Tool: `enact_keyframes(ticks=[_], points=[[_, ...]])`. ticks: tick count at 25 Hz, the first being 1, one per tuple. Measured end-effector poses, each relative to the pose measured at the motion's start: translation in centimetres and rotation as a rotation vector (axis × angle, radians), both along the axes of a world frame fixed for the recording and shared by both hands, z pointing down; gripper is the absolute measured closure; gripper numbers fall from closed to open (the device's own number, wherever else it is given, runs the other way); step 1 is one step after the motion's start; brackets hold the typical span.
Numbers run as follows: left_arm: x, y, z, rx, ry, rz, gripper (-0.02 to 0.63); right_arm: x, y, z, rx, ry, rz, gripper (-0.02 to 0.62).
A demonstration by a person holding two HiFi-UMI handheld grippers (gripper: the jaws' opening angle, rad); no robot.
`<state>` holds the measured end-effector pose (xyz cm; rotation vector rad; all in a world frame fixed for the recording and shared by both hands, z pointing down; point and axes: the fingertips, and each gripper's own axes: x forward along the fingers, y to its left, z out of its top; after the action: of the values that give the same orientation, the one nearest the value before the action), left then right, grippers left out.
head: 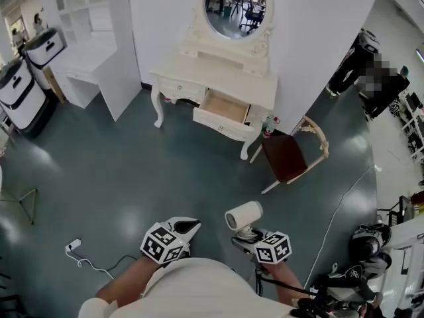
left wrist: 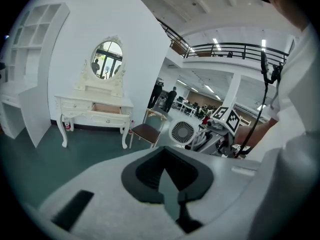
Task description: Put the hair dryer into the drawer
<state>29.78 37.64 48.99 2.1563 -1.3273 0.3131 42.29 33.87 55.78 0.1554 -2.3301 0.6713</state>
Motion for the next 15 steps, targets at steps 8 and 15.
enact_keyframes(ticks=[8,15], points=[[-11.3,-4.8,0.5,0.004,-0.021,0.011,0.611,-9.5,-7.3,-1.6,0.036,-0.010,0.079,0.359],[-15.7,-8.8,2.0,-0.027,0.010,0.011,0.611,-13.6,-11.7,-1.1,0.019,0.028,0.085,0.359]])
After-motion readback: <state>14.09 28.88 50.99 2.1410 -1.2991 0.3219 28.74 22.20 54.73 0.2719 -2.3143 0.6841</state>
